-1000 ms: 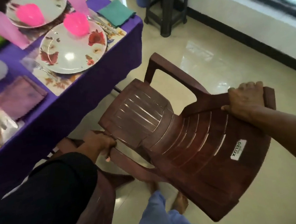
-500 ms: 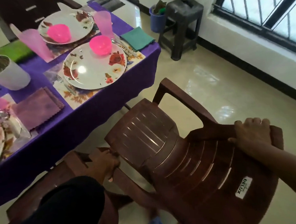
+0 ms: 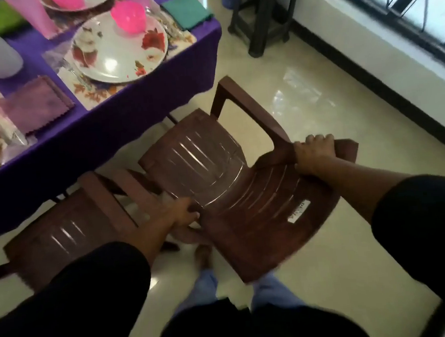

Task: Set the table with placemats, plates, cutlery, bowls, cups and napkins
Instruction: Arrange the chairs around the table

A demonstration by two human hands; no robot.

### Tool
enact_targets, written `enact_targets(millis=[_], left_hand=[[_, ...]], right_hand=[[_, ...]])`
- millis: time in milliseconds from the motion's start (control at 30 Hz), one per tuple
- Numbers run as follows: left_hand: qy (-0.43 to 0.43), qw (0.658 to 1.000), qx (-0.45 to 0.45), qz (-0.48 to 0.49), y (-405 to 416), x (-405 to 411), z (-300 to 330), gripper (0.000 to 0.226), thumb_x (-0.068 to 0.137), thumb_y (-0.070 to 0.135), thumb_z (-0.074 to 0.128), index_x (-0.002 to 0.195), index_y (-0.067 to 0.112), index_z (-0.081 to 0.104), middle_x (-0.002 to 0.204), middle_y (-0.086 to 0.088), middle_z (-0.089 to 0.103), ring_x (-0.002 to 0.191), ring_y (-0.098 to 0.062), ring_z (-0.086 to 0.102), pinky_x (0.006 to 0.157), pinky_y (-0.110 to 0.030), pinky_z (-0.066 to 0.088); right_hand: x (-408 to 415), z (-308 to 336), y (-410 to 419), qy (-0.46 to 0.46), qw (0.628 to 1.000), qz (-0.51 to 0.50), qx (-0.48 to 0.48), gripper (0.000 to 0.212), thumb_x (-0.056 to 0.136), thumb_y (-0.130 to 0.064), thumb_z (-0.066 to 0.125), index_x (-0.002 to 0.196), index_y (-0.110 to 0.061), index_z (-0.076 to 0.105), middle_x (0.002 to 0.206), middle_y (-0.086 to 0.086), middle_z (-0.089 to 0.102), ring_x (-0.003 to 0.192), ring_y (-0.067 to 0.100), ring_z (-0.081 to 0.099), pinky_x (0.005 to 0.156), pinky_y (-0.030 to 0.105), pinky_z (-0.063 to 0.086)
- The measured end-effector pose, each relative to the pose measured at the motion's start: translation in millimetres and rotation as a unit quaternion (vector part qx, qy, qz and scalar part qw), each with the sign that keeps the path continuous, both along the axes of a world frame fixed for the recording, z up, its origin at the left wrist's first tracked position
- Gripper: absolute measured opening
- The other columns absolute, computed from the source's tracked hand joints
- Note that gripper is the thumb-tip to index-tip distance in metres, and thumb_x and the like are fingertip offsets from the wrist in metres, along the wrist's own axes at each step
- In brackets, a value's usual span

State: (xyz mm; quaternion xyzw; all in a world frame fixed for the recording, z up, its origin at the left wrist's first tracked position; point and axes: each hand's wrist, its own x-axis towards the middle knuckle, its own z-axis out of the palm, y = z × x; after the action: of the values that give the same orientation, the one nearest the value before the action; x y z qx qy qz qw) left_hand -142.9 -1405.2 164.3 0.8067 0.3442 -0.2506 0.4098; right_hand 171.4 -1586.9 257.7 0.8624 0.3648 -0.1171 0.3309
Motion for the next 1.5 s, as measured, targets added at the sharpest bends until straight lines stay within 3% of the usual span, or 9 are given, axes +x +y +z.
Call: enact_targets(millis=[100,267,467,567,633,833,967,1200,1500], left_hand=[[0.043,0.998,-0.044,0.032,-50.5,-5.9,-4.7,0.039,0.101,0.022,0.065,0.135,0.005,0.062,0.134,-0.013,0.067,0.117,-0.024,0.064,0.087,-0.018,0.043],[0.021,0.989,-0.12,0.082,-121.5,35.5,22.1,0.076,0.094,0.064,0.061,0.153,0.018,0.047,0.153,0.002,0.051,0.141,-0.019,0.049,0.117,-0.031,0.036],[-0.027,0.979,-0.202,-0.003,-177.4,88.1,104.5,0.095,0.068,0.099,0.052,0.149,0.051,0.039,0.132,0.032,0.049,0.096,0.027,0.047,0.083,-0.009,0.034],[-0.031,0.973,-0.218,-0.072,-207.8,108.7,115.7,0.106,0.071,0.09,0.064,0.158,0.043,0.024,0.158,0.021,0.038,0.134,0.003,0.045,0.11,-0.023,0.037],[-0.02,0.975,-0.198,-0.096,-217.4,116.0,116.7,0.115,0.071,0.082,0.073,0.161,0.039,0.015,0.165,0.012,0.031,0.143,-0.011,0.04,0.119,-0.033,0.036],[0.0,0.995,-0.075,-0.071,-211.7,106.4,109.8,0.074,0.082,0.048,0.078,0.145,0.029,0.045,0.127,0.002,0.063,0.105,-0.013,0.063,0.092,-0.035,0.055],[-0.002,0.995,-0.083,-0.057,-200.9,110.0,110.7,0.08,0.074,0.053,0.077,0.145,0.033,0.043,0.112,0.013,0.06,0.098,-0.008,0.062,0.08,-0.027,0.053],[0.022,0.995,-0.082,-0.056,-221.1,122.7,93.2,0.062,0.064,0.065,0.074,0.117,0.043,0.051,0.106,0.014,0.063,0.093,-0.009,0.066,0.077,-0.029,0.056],[0.035,0.992,-0.102,-0.06,-239.1,123.3,97.7,0.053,0.076,0.049,0.075,0.123,0.033,0.055,0.109,0.004,0.066,0.096,-0.017,0.068,0.089,-0.041,0.06]], right_hand=[[-18.7,-17.1,-11.1,0.028,0.997,0.032,-0.071,0.054,0.095,-0.054,0.046,0.14,-0.026,0.051,0.142,0.023,0.045,0.13,0.045,0.043,0.109,0.062,0.027],[0.1,-31.1,-34.2,0.083,0.985,0.06,-0.135,0.063,0.096,-0.059,0.041,0.151,-0.03,0.041,0.156,0.025,0.03,0.141,0.051,0.03,0.112,0.07,0.02],[12.1,3.6,-28.1,0.249,0.942,0.109,-0.197,0.088,0.075,-0.083,0.061,0.149,-0.038,0.045,0.152,0.004,0.046,0.132,0.033,0.049,0.109,0.05,0.042],[19.7,27.6,-33.6,0.379,0.888,0.141,-0.219,0.067,0.093,-0.066,0.059,0.15,-0.031,0.047,0.146,-0.006,0.052,0.092,0.008,0.054,0.065,0.008,0.048],[21.1,41.6,-35.7,0.427,0.866,0.149,-0.213,0.06,0.096,-0.064,0.056,0.147,-0.033,0.05,0.132,-0.012,0.053,0.082,-0.003,0.05,0.049,0.002,0.04],[30.0,70.5,-54.7,0.486,0.8,0.276,-0.219,0.092,0.067,-0.088,0.067,0.146,-0.047,0.043,0.144,-0.016,0.052,0.13,0.013,0.05,0.107,0.031,0.042],[16.3,66.3,-56.3,0.418,0.808,0.385,-0.157,0.087,0.068,-0.083,0.07,0.141,-0.043,0.046,0.124,-0.016,0.059,0.114,0.014,0.056,0.096,0.031,0.047],[-35.1,39.6,-77.8,0.395,0.831,0.337,-0.198,0.065,0.081,-0.052,0.079,0.137,-0.027,0.056,0.115,-0.003,0.064,0.102,0.021,0.06,0.088,0.034,0.047],[-36.3,37.9,-98.8,0.397,0.835,0.327,-0.193,0.03,0.079,-0.019,0.069,0.109,-0.016,0.067,0.107,0.01,0.07,0.088,0.024,0.063,0.074,0.032,0.051]])
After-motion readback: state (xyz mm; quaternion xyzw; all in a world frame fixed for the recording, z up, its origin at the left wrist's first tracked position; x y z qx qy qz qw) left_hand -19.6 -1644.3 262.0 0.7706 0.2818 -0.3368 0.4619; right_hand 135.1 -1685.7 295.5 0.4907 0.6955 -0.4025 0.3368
